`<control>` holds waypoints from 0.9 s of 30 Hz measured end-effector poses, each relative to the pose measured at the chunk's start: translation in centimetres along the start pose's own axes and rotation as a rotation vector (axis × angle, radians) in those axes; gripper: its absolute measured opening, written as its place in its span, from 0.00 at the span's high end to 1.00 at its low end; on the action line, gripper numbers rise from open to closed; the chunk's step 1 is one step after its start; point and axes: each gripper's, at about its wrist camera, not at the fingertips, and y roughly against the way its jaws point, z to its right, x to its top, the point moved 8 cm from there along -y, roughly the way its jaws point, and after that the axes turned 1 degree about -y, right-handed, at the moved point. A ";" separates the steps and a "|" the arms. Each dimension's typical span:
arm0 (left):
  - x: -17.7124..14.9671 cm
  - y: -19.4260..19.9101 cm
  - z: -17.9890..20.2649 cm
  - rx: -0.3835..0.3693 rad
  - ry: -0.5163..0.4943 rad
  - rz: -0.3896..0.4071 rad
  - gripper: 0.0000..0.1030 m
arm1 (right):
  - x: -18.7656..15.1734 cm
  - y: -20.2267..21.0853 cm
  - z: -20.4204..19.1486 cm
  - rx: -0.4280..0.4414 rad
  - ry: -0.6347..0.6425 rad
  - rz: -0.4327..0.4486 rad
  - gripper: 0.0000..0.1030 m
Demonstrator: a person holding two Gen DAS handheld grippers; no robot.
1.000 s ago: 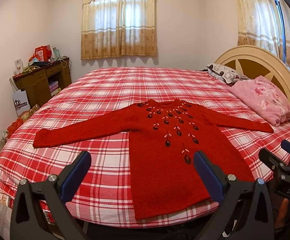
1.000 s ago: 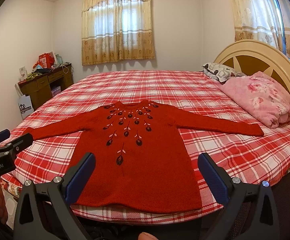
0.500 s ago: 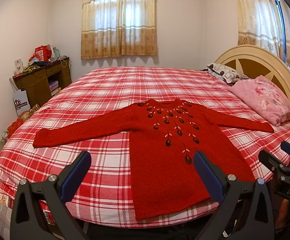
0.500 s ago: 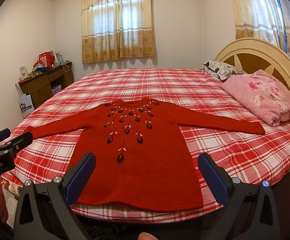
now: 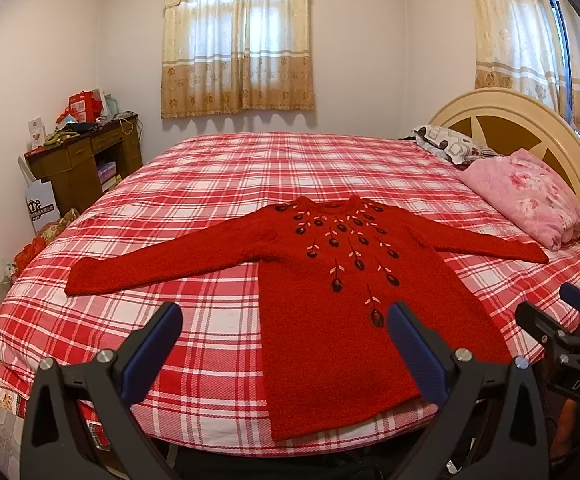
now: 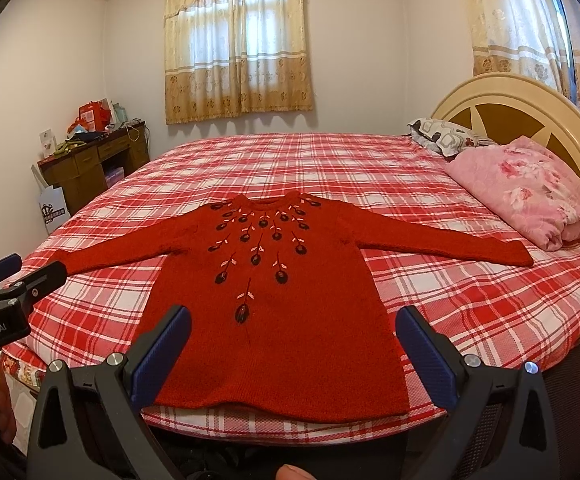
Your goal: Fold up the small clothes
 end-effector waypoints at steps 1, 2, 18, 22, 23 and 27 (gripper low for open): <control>0.0 -0.1 0.1 -0.001 0.001 -0.001 0.00 | -0.1 -0.1 0.0 0.000 0.000 -0.001 0.01; -0.1 -0.1 0.0 -0.001 0.001 -0.001 0.00 | -0.1 -0.1 0.0 0.000 -0.001 -0.004 0.01; -0.1 -1.7 0.0 0.005 -0.056 -0.023 0.00 | -0.6 -1.9 0.9 -0.027 0.020 -0.034 0.01; -0.1 -3.7 0.4 0.000 -0.110 -0.055 0.00 | -1.0 -3.8 1.9 -0.042 0.025 -0.064 0.01; -0.1 -4.0 0.6 0.001 -0.126 -0.064 0.00 | -1.2 -4.5 2.3 -0.050 0.024 -0.072 0.01; -0.1 -6.4 0.9 -0.015 -0.167 -0.099 0.00 | -1.6 -7.1 4.3 -0.087 0.021 -0.112 0.01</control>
